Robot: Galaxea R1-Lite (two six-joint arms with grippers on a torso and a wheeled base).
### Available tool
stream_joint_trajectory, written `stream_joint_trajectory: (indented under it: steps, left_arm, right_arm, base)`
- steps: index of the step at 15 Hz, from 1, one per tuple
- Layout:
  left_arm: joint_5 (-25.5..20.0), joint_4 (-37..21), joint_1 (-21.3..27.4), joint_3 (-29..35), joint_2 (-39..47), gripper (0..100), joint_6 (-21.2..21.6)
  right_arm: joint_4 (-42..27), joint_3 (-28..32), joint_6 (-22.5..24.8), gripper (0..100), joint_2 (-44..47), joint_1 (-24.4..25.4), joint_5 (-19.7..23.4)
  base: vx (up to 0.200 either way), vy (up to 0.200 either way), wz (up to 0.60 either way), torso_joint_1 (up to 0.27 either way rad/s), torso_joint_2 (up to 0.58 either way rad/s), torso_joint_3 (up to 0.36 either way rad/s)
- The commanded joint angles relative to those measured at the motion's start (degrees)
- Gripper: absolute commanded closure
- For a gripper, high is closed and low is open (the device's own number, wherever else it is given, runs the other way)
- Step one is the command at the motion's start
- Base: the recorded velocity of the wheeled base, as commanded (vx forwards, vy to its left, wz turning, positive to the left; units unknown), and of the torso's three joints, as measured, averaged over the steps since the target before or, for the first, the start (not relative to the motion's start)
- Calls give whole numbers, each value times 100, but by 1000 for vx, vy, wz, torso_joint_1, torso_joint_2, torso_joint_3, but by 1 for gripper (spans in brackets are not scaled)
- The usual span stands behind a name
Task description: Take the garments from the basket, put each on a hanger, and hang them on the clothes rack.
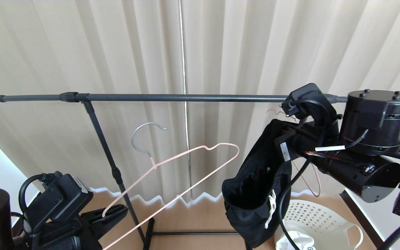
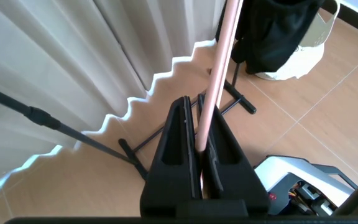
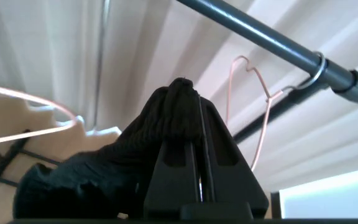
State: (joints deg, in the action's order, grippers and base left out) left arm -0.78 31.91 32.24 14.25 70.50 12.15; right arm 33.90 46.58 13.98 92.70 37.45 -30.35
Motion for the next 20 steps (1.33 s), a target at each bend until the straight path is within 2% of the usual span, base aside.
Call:
stream_joint_trajectory:
  steps: [1, 3, 8, 16, 20]
  left_arm:
    - [-1, -1, 10, -28, -71, 100, -11]
    - [-1, -1, 142, -63, -63, 100, -55]
    - [-1, -1, 625, 16, 61, 100, -512]
    - [60, 851, 643, 16, 852, 100, -679]
    - [69, 878, 634, 25, 852, 100, -679]
  right_arm:
    - [257, 141, 8, 100, 556, -115, -164]
    - [284, 194, 8, 100, 679, -141, -234]
    - [530, 334, -80, 100, 899, -133, -375]
    - [539, 246, -150, 100, 838, 360, -392]
    - [539, 246, -203, 100, 811, 650, -612]
  base:
    - [0, 0, 0, 0, 0, 0]
    - [0, 0, 0, 0, 0, 0]
    - [0, 0, 0, 0, 0, 0]
    - [0, 0, 0, 0, 0, 0]
    - [0, 0, 0, 0, 0, 0]
